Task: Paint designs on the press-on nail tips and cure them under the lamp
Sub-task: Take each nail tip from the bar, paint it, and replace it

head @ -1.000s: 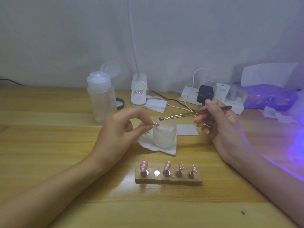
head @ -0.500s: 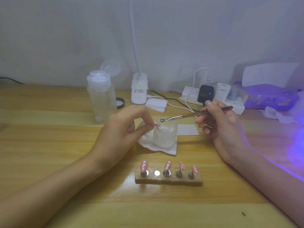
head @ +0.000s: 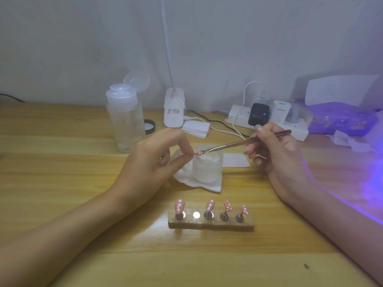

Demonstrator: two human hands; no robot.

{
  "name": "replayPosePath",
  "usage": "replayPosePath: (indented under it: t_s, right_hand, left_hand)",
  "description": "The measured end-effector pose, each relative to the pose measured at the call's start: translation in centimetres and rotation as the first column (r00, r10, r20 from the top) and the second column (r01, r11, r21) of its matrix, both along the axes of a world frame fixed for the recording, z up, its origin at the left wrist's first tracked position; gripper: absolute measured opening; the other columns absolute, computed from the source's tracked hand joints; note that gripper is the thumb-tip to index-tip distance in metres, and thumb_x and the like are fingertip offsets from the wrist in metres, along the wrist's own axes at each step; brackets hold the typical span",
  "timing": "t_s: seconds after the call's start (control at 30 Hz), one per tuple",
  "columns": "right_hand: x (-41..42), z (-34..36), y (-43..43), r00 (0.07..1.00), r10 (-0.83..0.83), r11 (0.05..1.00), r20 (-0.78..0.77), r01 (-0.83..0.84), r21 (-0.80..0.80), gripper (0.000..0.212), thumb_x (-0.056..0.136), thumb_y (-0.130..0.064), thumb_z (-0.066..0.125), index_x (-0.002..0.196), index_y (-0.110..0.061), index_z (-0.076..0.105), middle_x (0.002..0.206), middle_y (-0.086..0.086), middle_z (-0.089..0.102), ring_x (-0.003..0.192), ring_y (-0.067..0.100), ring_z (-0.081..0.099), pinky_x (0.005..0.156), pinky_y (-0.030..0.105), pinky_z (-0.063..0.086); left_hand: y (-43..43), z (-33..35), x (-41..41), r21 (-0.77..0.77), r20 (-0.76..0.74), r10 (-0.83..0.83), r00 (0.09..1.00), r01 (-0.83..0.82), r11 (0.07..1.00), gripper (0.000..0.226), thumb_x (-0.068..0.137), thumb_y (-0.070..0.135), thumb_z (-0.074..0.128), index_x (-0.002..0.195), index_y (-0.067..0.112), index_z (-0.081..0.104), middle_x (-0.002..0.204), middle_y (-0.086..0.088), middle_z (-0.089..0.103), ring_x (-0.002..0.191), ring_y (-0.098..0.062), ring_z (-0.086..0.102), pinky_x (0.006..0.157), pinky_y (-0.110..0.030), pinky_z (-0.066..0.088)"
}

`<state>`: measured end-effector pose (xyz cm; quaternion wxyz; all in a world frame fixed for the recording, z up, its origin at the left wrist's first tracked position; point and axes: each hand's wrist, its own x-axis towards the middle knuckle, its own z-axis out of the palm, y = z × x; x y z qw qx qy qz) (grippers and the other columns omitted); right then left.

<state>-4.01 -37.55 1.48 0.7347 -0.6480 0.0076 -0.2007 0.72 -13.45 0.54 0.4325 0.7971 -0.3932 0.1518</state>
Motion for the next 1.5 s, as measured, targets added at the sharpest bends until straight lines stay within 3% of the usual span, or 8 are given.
replayPosePath:
  t_s: [0.7, 0.93, 1.5]
  right_hand:
    - [0.00, 0.03, 0.17, 0.999, 0.052, 0.998, 0.017, -0.052, 0.018, 0.036, 0.099, -0.023, 0.054, 0.063, -0.025, 0.059, 0.056, 0.001, 0.062, 0.054, 0.011, 0.059, 0.052, 0.018, 0.048]
    - [0.03, 0.01, 0.14, 0.998, 0.042, 0.999, 0.041, -0.043, 0.025, 0.029, 0.097, -0.024, 0.056, 0.068, -0.021, 0.056, 0.056, 0.002, 0.062, 0.055, 0.011, 0.059, 0.052, 0.019, 0.048]
    - [-0.02, 0.02, 0.18, 0.997, 0.052, 0.999, 0.058, -0.052, 0.004, 0.032, 0.096, -0.028, 0.057, 0.065, -0.028, 0.061, 0.059, 0.002, 0.065, 0.056, 0.011, 0.061, 0.054, 0.019, 0.049]
  left_hand:
    - [-0.19, 0.54, -0.63, -0.036, 0.000, 0.012, 1.000, -0.012, 0.999, 0.014, 0.085, 0.009, 0.074, 0.078, 0.014, 0.063, 0.066, 0.028, 0.050, 0.051, -0.006, 0.034, 0.056, -0.008, 0.029]
    - [-0.22, 0.51, -0.61, -0.046, -0.012, 0.008, 1.000, -0.008, 0.999, 0.017, 0.085, 0.002, 0.075, 0.078, 0.012, 0.063, 0.058, 0.033, 0.049, 0.048, -0.003, 0.034, 0.055, -0.005, 0.029]
    - [0.04, 0.15, -0.12, -0.111, -0.142, -0.044, 0.989, 0.029, 0.993, 0.009, 0.082, 0.027, 0.075, 0.077, 0.023, 0.068, 0.063, 0.030, 0.057, 0.050, 0.000, 0.040, 0.054, -0.006, 0.033]
